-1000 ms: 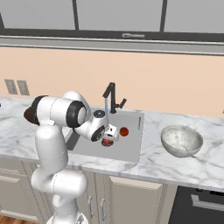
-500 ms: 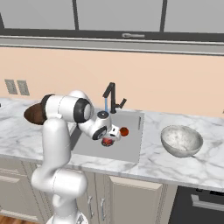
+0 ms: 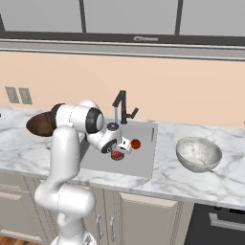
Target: Pick the onions from the sink and place them in one bowl. Place the tomato in the other bowl. Then turn off the sink faucet.
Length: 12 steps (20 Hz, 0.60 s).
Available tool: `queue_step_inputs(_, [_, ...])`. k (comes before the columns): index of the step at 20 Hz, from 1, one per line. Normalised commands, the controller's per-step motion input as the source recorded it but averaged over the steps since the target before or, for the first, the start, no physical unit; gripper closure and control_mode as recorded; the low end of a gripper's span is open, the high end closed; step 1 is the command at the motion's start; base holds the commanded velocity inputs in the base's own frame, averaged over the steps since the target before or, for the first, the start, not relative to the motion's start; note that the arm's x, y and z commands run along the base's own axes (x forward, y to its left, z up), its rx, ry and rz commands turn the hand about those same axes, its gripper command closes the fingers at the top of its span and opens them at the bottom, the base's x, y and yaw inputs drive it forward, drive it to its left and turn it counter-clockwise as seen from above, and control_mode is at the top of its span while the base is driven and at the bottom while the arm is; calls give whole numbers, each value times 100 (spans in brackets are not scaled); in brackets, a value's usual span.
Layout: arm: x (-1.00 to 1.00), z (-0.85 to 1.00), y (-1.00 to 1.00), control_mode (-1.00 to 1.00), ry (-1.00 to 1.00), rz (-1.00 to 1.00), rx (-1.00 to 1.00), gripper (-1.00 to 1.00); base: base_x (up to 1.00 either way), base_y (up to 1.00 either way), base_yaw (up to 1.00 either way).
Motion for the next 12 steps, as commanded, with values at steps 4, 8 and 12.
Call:
queue_step_inputs(4, [-31,-7,-21,-100,1,-23,4,100,0,0,0])
queue_step_inputs(8, [-50,83,-22,-100,-28,-11,20,100,0,0,0])
queue_step_inputs(12, [-52,100,-1,-100,-31,0,15,100,0,0,0])
